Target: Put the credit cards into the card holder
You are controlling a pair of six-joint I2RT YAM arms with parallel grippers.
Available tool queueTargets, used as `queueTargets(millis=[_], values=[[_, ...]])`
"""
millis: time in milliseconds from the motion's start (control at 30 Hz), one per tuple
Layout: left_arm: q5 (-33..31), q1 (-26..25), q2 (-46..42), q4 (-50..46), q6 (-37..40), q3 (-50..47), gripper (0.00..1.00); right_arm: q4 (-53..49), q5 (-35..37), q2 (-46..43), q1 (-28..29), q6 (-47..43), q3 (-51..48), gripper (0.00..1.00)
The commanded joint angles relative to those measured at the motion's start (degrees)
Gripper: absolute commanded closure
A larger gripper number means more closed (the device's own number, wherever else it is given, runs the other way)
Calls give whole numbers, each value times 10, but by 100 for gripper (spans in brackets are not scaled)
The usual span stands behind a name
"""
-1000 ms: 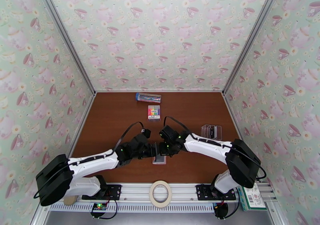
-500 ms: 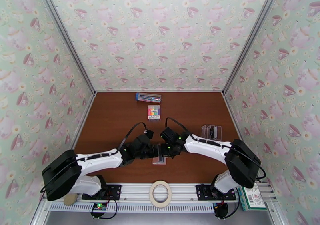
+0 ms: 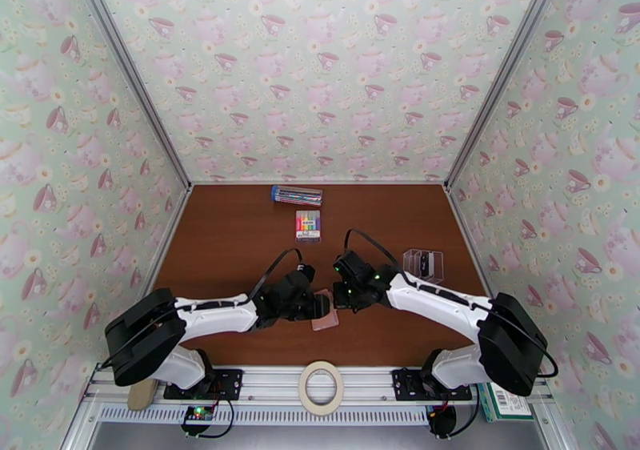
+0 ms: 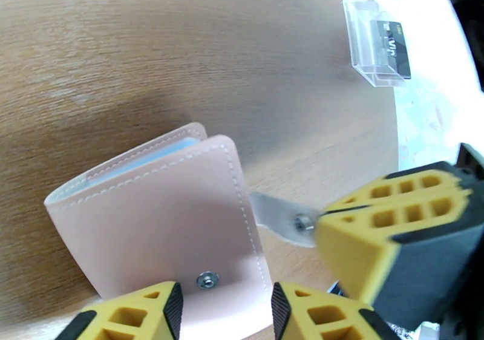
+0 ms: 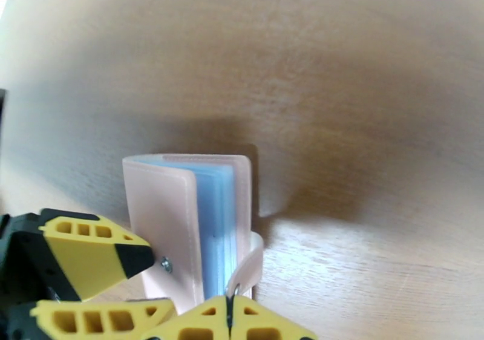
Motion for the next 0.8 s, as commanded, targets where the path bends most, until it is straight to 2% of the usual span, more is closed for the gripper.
queueTargets(millis=[0,133,300,767], values=[[-3,-2,16,-34,-4,19,57,23,-25,-5,-1,-2,-7,100],[-8,-3,15,-41,-4,20,57,68,-72,18,-1,4,-18,100],[-28,-1,-10,-50,-3,12,59,72,-75,44,-1,10,-20,100],[-30,9,-56,-42,-1,-13,59,122,-103,106,-1,26,-34,100]])
